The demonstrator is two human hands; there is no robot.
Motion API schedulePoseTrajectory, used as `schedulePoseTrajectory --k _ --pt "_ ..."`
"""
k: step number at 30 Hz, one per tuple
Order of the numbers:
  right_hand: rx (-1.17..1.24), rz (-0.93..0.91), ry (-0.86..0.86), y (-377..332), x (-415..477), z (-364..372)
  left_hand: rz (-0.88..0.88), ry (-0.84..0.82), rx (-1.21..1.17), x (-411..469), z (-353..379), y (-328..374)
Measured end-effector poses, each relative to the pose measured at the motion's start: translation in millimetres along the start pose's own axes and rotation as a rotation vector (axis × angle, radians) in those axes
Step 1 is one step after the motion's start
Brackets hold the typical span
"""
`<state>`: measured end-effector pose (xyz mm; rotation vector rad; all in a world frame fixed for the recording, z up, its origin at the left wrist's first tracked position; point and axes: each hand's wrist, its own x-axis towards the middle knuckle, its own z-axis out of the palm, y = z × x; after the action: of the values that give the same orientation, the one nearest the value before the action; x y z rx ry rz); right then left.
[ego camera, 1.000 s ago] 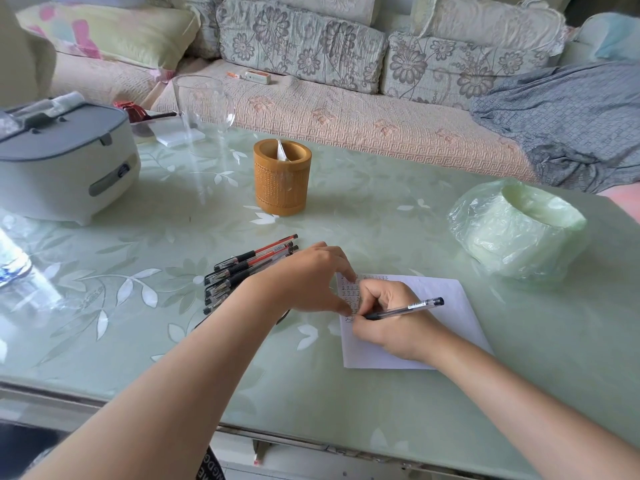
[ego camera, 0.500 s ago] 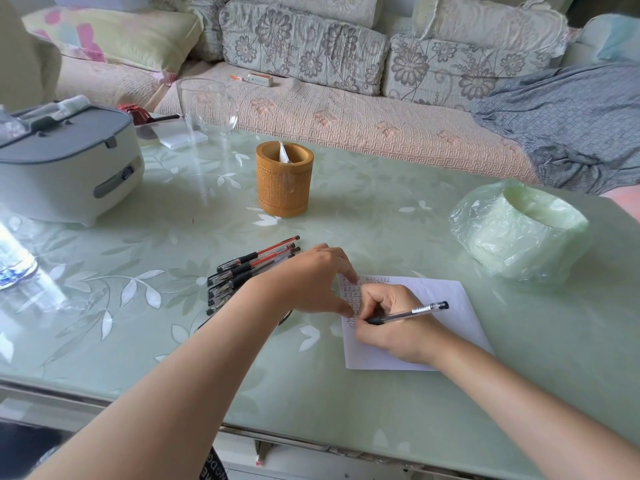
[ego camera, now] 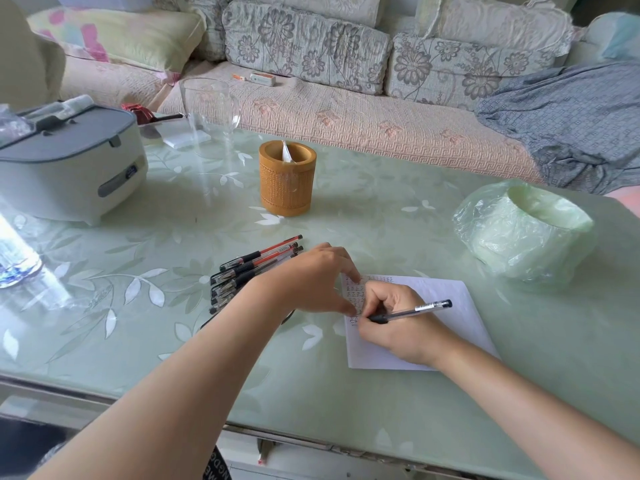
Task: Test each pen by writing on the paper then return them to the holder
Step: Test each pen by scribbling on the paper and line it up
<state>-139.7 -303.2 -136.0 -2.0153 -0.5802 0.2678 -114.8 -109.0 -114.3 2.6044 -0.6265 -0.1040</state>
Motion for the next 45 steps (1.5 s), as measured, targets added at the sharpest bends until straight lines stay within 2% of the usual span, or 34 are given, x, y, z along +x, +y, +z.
schedulePoseTrajectory --k 20,25,28,32,35,37,42,45 --pt "-0.011 0.014 -0.026 -3.1 -0.6 -0.4 -0.002 0.013 0.006 1.0 2.3 -1.7" --pt "0.27 0.08 0.104 -4.7 2.9 -7.2 -0.006 0.024 0.004 -1.9 -0.4 -1.1" --pt "0.381 0.14 0.17 -6.3 4.7 -11.2 -0.041 0.12 -0.05 -5.8 -11.5 -2.4" --pt "0.289 0.147 0.236 -10.2 6.5 -15.2 -0.139 0.252 -0.027 -15.5 -25.8 -7.9" --pt "0.133 0.107 0.243 -15.4 7.3 -25.1 -0.191 0.224 -0.01 -23.6 -28.1 -8.6" --pt "0.111 0.09 0.207 -17.9 9.6 -29.8 -0.187 0.167 0.024 -26.2 -25.7 -6.7" --pt "0.47 0.192 0.142 -32.3 12.1 -33.0 -0.156 0.086 0.156 -22.9 -14.2 0.8" --pt "0.612 0.177 0.094 -35.0 9.8 -37.4 -0.141 0.089 0.181 -19.3 -10.4 3.7"
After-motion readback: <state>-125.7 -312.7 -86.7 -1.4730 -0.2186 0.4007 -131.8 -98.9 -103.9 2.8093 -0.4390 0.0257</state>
